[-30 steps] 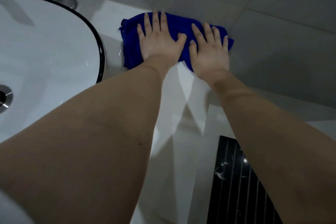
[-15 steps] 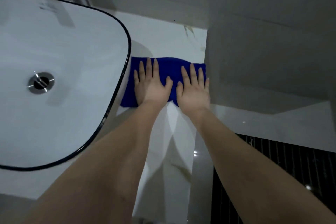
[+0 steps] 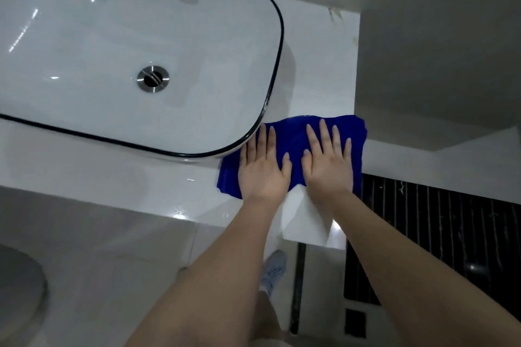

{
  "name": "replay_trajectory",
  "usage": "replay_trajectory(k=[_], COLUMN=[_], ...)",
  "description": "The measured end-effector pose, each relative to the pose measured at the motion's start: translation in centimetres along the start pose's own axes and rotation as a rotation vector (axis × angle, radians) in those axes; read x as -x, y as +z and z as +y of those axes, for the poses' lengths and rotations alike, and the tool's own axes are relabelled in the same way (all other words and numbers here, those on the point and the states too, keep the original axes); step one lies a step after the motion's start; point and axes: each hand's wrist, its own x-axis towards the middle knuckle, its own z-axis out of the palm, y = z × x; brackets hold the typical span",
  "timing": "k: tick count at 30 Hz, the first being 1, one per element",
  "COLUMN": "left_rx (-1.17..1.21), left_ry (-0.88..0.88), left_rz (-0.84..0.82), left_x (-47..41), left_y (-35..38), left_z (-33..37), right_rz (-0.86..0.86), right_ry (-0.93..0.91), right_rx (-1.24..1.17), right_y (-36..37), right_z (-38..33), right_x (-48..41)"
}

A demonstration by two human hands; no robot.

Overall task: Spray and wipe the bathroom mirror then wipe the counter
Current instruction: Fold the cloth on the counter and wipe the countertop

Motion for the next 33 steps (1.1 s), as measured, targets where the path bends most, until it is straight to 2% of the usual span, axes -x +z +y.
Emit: replay_trajectory(k=[5, 11, 17, 21, 28, 33], left_rx=[0.014, -0.008, -0.030, -0.007, -0.013, 0.004], left_ry=[0.049, -0.071, -0.202, -0.334, -0.385, -0.450], left_rz=[-0.043, -0.005, 0.040, 0.143, 0.177, 0.236], left_x=[4.4, 8.5, 6.6, 4.9, 2.4, 0.4], left_y=[-0.2, -1.3, -5.1, -7.7, -10.5, -12.6], left_z=[-4.8, -12.8, -24.2, -32.3, -42.9, -50.1], right_rz=[-0.045, -0.085, -0.108, -0.162, -0.105, 0.010], right_ry=[0.008, -0.047, -0.149, -0.355, -0.586, -0.668], right_rx=[0.046, -0.009, -0.068, -0.078, -0.006, -0.026], right_y=[0.9, 1.8, 2.3, 2.8, 3.6, 4.1], right_z=[-4.4, -12.6, -24.6, -33.8, -43.3, -51.1], right_x=[4.1, 7.9, 7.9, 5.5, 1.9, -1.2])
